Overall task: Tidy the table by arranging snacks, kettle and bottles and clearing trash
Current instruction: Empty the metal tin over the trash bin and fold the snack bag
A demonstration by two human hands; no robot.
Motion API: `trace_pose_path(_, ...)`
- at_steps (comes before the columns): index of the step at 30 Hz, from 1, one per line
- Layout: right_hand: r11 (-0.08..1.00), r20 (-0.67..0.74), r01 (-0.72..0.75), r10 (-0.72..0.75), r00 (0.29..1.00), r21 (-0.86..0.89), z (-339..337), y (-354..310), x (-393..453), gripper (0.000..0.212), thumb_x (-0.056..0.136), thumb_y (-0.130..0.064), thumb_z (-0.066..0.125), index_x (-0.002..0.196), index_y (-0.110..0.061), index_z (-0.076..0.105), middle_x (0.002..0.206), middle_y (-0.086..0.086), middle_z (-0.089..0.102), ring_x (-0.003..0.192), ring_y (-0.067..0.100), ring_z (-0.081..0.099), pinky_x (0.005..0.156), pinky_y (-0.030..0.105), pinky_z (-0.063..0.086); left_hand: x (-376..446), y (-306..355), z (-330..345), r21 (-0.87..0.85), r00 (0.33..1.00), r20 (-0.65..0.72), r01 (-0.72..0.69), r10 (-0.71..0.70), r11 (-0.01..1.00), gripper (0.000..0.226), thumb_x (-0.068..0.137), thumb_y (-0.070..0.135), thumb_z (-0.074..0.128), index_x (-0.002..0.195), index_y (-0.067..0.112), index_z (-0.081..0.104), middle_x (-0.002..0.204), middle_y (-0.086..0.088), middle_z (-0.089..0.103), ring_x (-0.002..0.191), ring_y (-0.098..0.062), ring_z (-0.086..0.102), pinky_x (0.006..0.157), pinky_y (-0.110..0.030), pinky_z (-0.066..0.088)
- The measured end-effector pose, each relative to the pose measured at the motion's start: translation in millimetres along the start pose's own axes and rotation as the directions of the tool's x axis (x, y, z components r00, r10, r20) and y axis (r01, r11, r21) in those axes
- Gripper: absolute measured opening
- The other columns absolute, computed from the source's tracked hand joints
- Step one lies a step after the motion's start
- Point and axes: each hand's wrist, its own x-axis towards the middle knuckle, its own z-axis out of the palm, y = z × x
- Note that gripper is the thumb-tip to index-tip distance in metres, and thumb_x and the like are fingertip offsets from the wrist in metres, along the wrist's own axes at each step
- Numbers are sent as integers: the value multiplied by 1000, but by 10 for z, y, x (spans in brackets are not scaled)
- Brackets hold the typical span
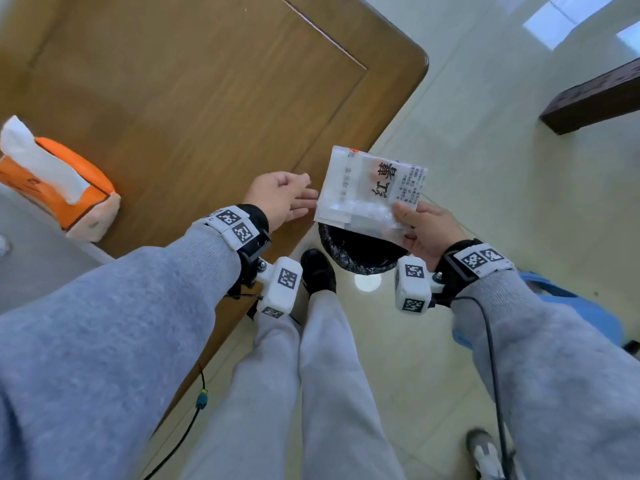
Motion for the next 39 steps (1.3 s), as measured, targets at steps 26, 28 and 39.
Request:
trace_pose_path(26,450,215,269,-167,962,-852,3058,95,-984,24,95,-23,59,105,-16,80,92,8,74,87,26,70,87,40,59,-1378,-198,-1620,-537,999,-17,15,-28,843,67,103,52,14,149,8,38,156,-10,37,146,-19,31,117,-28,20)
trace_pose_path(28,432,285,311,-125,950,-847,3316,284,-1145,23,93,-23,58,99,-18,80,94,10,78,87,28,71,90,45,61,-1496,-318,-1815,-576,998,-46,15,-51,817,66,103,53,17,146,10,42,156,-9,37,146,-20,31,118,-30,19)
trace_pose_path(39,267,643,625,-24,766,-734,4814,336,-2369,40,92,-13,54,129,-3,66,126,20,70,119,36,66,107,53,51,-2657,-499,-3352,-723,936,-349,-241,-42,647,74,98,65,14,154,19,28,163,-3,22,152,-19,13,122,-40,5)
